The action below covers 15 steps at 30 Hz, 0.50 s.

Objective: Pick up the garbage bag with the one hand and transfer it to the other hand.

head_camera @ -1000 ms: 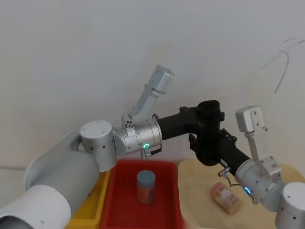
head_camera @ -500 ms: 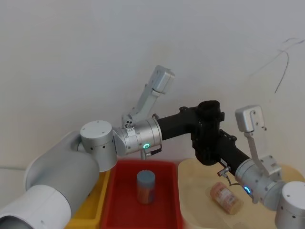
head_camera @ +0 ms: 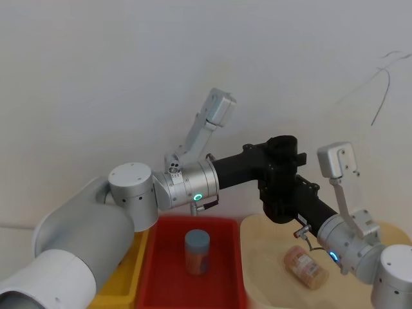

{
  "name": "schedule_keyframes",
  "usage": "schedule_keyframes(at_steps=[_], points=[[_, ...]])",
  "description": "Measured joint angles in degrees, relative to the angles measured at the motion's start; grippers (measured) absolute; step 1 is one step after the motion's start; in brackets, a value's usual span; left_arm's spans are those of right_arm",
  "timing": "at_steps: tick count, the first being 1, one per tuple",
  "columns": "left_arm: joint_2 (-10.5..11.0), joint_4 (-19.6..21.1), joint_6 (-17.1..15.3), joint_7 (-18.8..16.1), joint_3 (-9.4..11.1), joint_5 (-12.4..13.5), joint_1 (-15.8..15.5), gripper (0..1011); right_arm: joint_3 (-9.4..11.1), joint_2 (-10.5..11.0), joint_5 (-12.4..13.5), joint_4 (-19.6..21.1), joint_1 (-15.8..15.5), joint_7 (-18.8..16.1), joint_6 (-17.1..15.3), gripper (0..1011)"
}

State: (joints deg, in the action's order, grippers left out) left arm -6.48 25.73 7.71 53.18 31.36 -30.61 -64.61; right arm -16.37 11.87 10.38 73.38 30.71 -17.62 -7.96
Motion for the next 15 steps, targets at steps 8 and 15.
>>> schedule_keyframes(at_steps=[8, 15], points=[[0.0, 0.0, 0.0, 0.0, 0.0, 0.0, 0.0, 762, 0.05, 0.23, -0.02, -0.02, 0.03, 0.32, 0.08, 546], [0.0, 0.0, 0.0, -0.01, 0.0, 0.0, 0.0, 970, 1.24, 0.86, -0.46, -0.02, -0.19, 1.89, 0.4, 546]])
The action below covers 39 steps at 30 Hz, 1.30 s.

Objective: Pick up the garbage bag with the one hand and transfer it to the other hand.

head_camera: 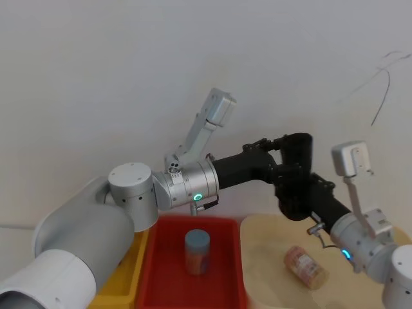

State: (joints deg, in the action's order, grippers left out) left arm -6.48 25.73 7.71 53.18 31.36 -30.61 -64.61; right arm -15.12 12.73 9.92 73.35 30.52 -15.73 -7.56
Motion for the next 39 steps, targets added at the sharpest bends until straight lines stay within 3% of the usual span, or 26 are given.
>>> schedule_keyframes(at_steps=[11, 20, 33, 39], points=[[0.0, 0.0, 0.0, -0.03, 0.0, 0.0, 0.0, 1002, 4.37, 1.64, 0.11, 0.45, -1.66, 3.21, 0.1, 546], [0.0, 0.0, 0.0, -0.04, 0.0, 0.0, 0.0, 1002, 7.31, 3.05, 1.66, 2.1, -4.28, 2.9, 0.09, 546], [0.0, 0.0, 0.0, -0.04, 0.0, 0.01, 0.0, 1001, 7.28, 4.29, 3.73, 5.23, -7.36, -0.97, 0.22, 548], [0.0, 0.0, 0.0, -0.04, 0.0, 0.0, 0.0, 1002, 6.97, 4.59, 4.31, 6.36, -8.23, -2.04, 0.37, 701]])
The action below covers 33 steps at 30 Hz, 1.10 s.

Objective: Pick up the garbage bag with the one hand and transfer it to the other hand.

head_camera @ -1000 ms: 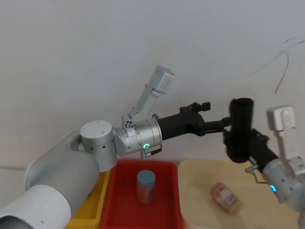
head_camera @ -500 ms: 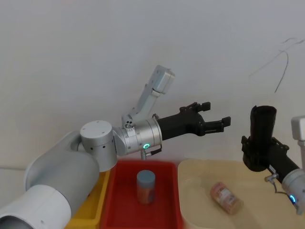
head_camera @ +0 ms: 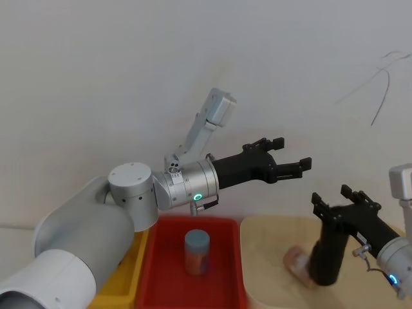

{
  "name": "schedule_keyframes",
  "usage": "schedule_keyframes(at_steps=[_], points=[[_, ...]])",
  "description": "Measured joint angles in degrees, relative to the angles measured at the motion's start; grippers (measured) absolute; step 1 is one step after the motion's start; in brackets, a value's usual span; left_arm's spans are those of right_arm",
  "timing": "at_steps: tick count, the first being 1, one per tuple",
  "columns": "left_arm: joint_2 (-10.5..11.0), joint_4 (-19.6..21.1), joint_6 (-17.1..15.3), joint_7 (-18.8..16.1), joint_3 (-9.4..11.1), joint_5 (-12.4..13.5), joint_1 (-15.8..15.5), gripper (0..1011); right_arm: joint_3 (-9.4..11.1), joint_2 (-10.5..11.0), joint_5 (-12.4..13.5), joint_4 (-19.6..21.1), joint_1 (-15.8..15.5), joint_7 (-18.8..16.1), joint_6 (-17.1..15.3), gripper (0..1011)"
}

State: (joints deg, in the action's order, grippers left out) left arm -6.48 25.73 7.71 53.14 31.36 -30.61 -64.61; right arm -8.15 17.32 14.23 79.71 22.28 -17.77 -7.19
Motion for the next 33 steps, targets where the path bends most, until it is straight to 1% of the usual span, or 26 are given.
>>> schedule_keyframes(at_steps=[2, 6, 7, 9, 12, 33], points=[[0.0, 0.0, 0.0, 0.0, 0.0, 0.0, 0.0, 1001, -0.04, 0.04, 0.08, 0.17, -0.15, -0.15, 0.0, 767], [0.0, 0.0, 0.0, 0.0, 0.0, 0.0, 0.0, 1002, -0.16, 0.16, 0.22, 0.54, -0.5, -0.52, 0.02, 861], [0.0, 0.0, 0.0, 0.0, 0.0, 0.0, 0.0, 1002, -0.2, 0.19, 0.29, 0.67, -0.62, -0.69, 0.03, 911], [0.0, 0.0, 0.0, 0.0, 0.0, 0.0, 0.0, 1001, -0.22, 0.21, 0.36, 0.78, -0.73, -0.82, 0.04, 956], [0.0, 0.0, 0.0, 0.0, 0.0, 0.0, 0.0, 1002, -0.26, 0.26, 0.45, 0.92, -0.86, -0.95, 0.06, 996], [0.0, 0.0, 0.0, 0.0, 0.0, 0.0, 0.0, 1002, -0.42, 0.4, 0.72, 1.46, -1.31, -1.51, 0.07, 1001]])
